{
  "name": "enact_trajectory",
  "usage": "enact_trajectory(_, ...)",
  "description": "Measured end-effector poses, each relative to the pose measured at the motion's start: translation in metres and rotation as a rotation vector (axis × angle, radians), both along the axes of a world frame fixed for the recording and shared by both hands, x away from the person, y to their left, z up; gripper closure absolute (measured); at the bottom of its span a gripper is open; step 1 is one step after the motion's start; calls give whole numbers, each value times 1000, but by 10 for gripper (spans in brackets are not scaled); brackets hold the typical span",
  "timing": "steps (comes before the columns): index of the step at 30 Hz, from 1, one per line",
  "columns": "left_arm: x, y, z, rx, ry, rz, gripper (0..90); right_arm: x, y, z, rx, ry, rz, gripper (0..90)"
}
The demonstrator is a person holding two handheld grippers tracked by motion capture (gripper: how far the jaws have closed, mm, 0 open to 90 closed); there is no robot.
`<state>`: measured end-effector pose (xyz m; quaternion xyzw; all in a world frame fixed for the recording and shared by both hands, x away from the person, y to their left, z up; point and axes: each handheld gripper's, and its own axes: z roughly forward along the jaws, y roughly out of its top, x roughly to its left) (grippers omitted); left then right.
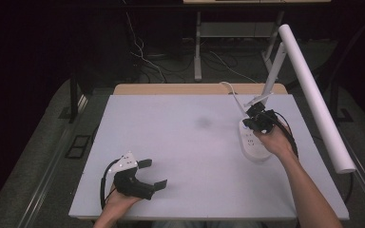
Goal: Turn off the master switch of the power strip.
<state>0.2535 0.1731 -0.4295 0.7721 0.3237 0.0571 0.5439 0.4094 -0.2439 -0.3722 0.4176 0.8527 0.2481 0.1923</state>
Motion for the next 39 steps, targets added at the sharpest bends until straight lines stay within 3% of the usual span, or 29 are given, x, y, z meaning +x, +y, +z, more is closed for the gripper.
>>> enact_trajectory(8, 0, 0, 0, 5, 0, -3, 0, 8, 5, -11, -43, 11, -14, 894)
enact_trajectory(26, 0, 1, 0, 0, -1, -1, 0, 21, 17, -32, -171, -14, -42, 894)
enact_trajectory(33, 0, 0, 0, 0, -2, -1, 0, 22, 16, -33, -172, -8, -46, 894)
enact_trajectory(36, 0, 1, 0, -3, -2, 2, 0, 23, 12, -34, -150, 14, -47, 895)
enact_trajectory(39, 0, 0, 0, -1, -2, -2, 0, 23, 11, -35, -157, 3, -49, 896)
